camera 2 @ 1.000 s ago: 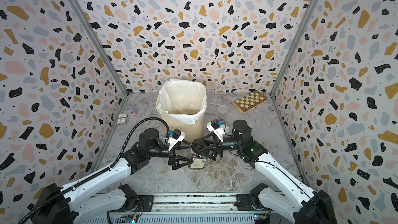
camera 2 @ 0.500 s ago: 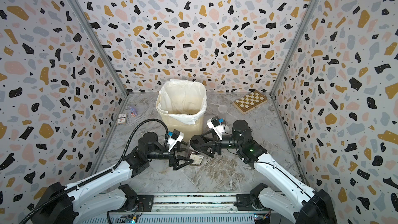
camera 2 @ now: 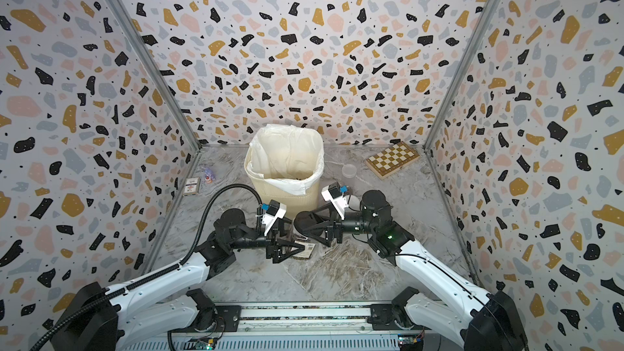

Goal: Empty the moldy dried flower tea in the jars
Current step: Pick up the jar from the center of the board, then unscrew the lid from the jar.

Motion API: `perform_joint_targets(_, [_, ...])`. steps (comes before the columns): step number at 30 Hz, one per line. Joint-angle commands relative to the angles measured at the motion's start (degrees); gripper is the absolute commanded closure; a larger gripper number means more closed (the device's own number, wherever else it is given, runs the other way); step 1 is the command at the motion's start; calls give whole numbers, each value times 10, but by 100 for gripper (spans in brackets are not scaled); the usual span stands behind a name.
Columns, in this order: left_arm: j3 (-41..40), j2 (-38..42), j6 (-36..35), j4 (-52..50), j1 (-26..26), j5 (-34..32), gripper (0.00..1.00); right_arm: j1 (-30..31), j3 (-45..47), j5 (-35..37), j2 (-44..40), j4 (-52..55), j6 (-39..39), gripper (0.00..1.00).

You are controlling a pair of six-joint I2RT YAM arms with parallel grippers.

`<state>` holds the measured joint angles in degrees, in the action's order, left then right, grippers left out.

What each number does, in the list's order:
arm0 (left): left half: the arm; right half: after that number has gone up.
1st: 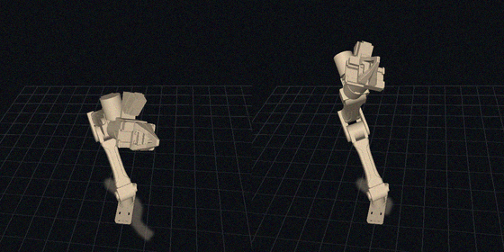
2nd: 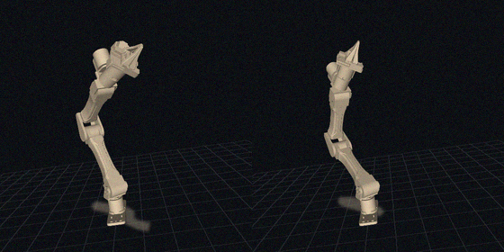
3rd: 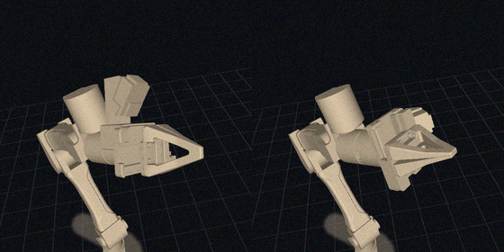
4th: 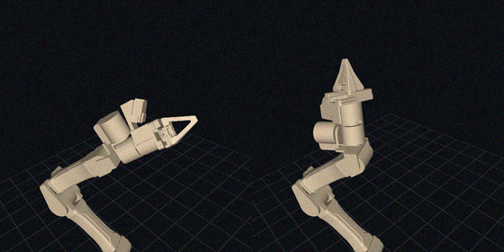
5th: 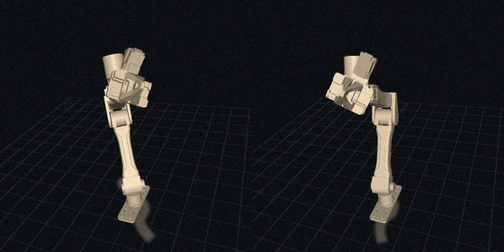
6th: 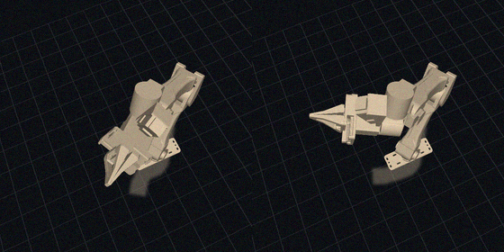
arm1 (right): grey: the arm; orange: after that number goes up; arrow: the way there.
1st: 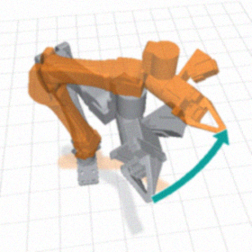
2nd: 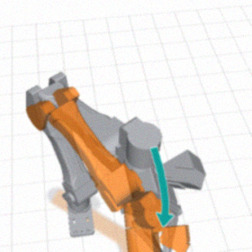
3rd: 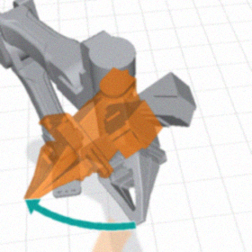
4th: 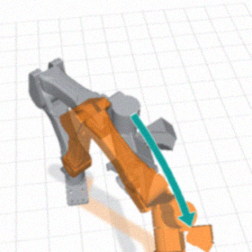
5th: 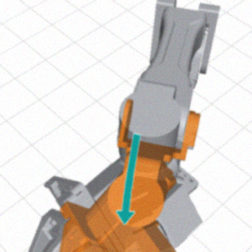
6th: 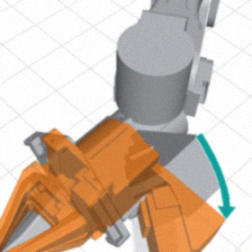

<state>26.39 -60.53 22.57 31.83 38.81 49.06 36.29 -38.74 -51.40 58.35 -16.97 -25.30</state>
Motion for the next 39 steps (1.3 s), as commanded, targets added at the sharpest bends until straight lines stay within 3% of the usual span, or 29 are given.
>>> perform_joint_targets(1, [-1,1,-6,17,2,3,11,3,1,-2,-2,-33,-14,22])
perform_joint_targets(8, [5,7,-34,-17,3,-20,24,4,0,6,2,-13,-5,14])
perform_joint_targets(12, [5,21,-50,-34,3,-32,26,4,-6,33,5,24,10,0])
perform_joint_targets(26, [20,56,-143,-155,3,-175,35,42,-98,154,70,157,34,1])
perform_joint_targets(35, [9,72,-144,-151,4,-244,38,84,-148,224,132,171,-11,1])
perform_joint_targets(39, [4,77,-141,-149,3,-259,39,88,-160,223,149,165,-25,1])
